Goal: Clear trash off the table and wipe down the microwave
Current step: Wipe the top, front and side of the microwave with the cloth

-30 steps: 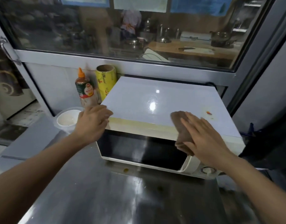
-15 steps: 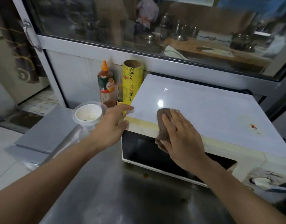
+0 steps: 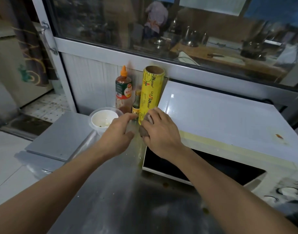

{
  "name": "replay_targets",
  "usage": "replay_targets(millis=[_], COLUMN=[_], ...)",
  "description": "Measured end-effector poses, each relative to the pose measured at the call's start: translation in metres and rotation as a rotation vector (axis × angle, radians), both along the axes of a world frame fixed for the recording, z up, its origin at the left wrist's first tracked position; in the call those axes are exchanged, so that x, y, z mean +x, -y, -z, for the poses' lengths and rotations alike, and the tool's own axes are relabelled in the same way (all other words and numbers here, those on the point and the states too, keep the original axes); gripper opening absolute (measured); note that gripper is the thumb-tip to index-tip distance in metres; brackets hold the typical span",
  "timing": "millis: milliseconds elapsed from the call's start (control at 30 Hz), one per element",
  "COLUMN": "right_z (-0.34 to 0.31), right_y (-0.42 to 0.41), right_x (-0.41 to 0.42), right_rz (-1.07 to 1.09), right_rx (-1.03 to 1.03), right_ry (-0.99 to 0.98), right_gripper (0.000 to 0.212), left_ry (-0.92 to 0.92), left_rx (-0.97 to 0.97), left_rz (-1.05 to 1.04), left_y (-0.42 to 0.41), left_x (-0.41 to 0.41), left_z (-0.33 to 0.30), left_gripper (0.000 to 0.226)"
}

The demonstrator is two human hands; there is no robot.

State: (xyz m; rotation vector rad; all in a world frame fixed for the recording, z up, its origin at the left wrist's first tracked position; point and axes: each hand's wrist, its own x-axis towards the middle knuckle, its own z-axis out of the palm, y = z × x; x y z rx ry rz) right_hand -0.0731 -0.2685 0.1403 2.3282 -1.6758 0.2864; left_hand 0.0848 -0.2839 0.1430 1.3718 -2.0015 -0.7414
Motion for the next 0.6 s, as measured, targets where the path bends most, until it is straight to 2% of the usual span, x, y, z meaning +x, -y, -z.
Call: replay_targets(millis=[133, 233, 367, 500, 600], right_z=[0.001, 0.000, -0.001, 0.004, 0.011], right_y=[-0.021, -0.050, -0.090, -0.086, -0.066], right_x=[-0.032, -0.077, -0.124, -0.107, -0.072], right_rz=[0.042, 0.178, 0.386, 0.435, 0.389], right_rx=[0.039, 0.047, 0.045, -0.012, -0.025], right_ry=[0.019, 0.050, 0.069, 0.142, 0.112], right_gripper=[0.055, 0.054, 0.056, 0.057, 0.061], left_ry=[0.016, -0.002, 0.002, 0.063, 0.125], left_rx=[0.007, 0.018, -0.130, -0.230, -0.304], left_rz=[0.033, 0.095, 0.220, 0.242, 0.211], left_y=[0.000, 0.000, -0.002, -0.003, -0.007], left_x=[-0.004, -0.019, -0.044, -0.056, -0.059], left_z=[0.000, 0.002, 0.003, 0.007, 0.010], left_gripper=[0.050, 0.052, 0.050, 0.051, 0.051])
